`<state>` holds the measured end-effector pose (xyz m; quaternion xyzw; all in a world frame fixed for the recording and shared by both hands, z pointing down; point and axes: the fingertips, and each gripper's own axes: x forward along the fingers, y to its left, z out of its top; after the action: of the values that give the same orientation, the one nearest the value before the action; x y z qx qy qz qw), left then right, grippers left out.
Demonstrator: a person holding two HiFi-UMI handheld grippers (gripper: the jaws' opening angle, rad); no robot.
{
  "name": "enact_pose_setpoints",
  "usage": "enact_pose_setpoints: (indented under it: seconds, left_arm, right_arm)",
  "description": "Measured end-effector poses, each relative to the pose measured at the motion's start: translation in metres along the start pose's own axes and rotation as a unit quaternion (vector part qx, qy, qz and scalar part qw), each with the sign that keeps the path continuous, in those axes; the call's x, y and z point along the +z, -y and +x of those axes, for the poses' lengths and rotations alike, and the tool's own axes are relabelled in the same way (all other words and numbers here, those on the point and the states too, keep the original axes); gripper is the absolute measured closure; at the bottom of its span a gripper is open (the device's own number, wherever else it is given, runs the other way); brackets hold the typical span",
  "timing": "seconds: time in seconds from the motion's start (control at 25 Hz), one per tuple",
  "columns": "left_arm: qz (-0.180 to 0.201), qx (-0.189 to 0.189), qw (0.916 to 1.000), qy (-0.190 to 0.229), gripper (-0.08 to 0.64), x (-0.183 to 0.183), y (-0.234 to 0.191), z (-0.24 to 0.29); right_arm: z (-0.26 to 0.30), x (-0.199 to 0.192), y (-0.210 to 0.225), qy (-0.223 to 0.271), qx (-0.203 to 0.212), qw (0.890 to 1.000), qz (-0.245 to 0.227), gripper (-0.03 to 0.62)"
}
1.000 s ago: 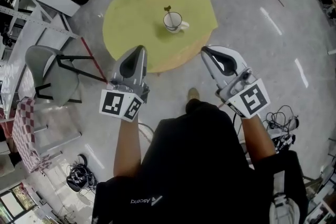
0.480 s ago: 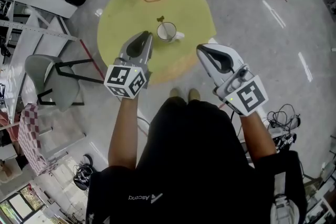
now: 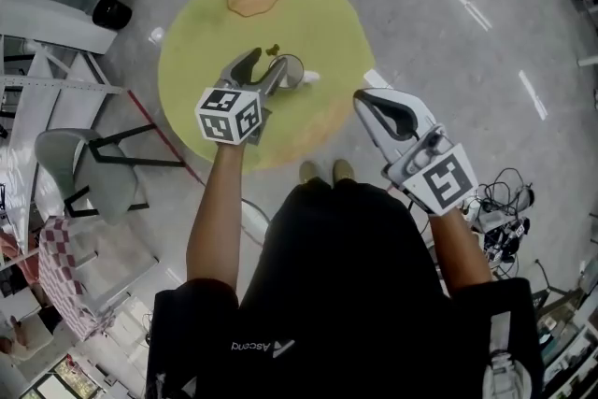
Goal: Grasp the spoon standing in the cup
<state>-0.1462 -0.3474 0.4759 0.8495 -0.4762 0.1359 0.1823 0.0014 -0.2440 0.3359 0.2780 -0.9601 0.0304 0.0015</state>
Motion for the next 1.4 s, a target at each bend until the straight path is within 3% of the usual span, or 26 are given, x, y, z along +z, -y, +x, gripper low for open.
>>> enact_pose_setpoints:
  seconds: [0.32,0.56,1.08,1.4]
  left_arm:
    - [-0.029,-0.034,0.9977,-0.051,0.322,-0.024,-0.020,0.034]
    - [-0.032,-0.051,0.9972,-0.045,0.494,-0.026,-0.021,0.037]
    - [0.005,-0.033,0.9979,0.055,0.502,0.022,0.006,-0.025]
    - [0.017,-0.006,0.9883,0.152,0.502,0.075,0.035,-0.095]
  right_arm:
    - [0.000,-0.015,0.005,-0.025,-0.030,0.999,0.004,0.589]
    - [0.004,-0.020,0.003,-0.034,-0.036,0.999,0.004,0.589]
    - [0.019,-0.008,-0.005,-0.012,-0.027,1.000,-0.005,0.589]
    - [0.024,0.016,-0.016,0.028,-0.006,0.999,-0.025,0.589]
